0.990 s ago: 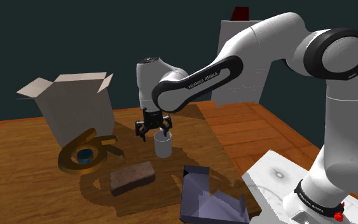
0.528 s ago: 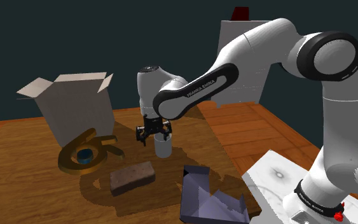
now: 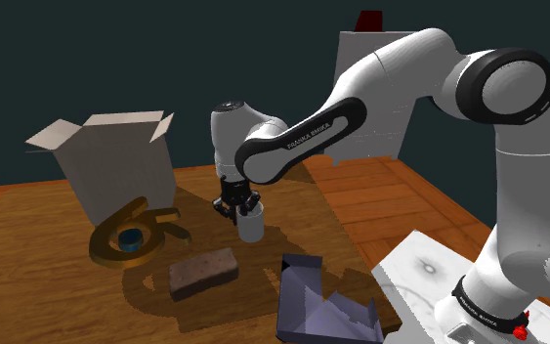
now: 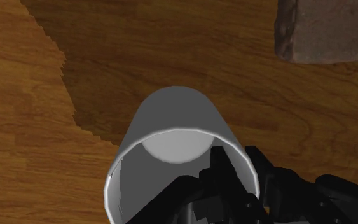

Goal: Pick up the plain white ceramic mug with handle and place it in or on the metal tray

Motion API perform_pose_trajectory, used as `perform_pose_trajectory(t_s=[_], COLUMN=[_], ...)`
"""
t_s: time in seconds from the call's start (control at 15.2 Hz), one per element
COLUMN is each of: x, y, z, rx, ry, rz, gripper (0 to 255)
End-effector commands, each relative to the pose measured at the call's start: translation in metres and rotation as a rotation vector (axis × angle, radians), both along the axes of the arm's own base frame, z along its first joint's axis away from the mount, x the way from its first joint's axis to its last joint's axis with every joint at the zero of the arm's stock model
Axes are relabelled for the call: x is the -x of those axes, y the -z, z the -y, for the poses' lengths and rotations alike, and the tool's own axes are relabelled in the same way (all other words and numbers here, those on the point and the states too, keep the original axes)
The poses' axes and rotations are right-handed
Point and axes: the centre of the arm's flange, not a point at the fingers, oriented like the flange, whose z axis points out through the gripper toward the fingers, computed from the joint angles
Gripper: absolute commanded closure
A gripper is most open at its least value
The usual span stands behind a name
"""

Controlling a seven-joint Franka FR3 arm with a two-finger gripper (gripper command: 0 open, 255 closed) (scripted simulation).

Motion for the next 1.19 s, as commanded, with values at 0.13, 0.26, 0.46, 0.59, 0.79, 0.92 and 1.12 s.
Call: perform_pose_trajectory(t_s=[0.13,0.26,0.46,0.59,0.79,0.92,1.12], x=[0.0,0.0,0.0,0.0,0.0,0.0,0.0], y=[0.0,0.0,-0.005,-0.016,-0.032,-0.042,-0.058], z=[0.0,0.0,0.0,0.0,0.0,0.0,0.0], rx=[0.0,0.0,0.0,0.0,0.0,0.0,0.0], ry=[0.0,0.0,0.0,0.0,0.0,0.0,0.0], rz=[0.0,0.0,0.0,0.0,0.0,0.0,0.0], gripper=[255,255,255,255,255,255,255])
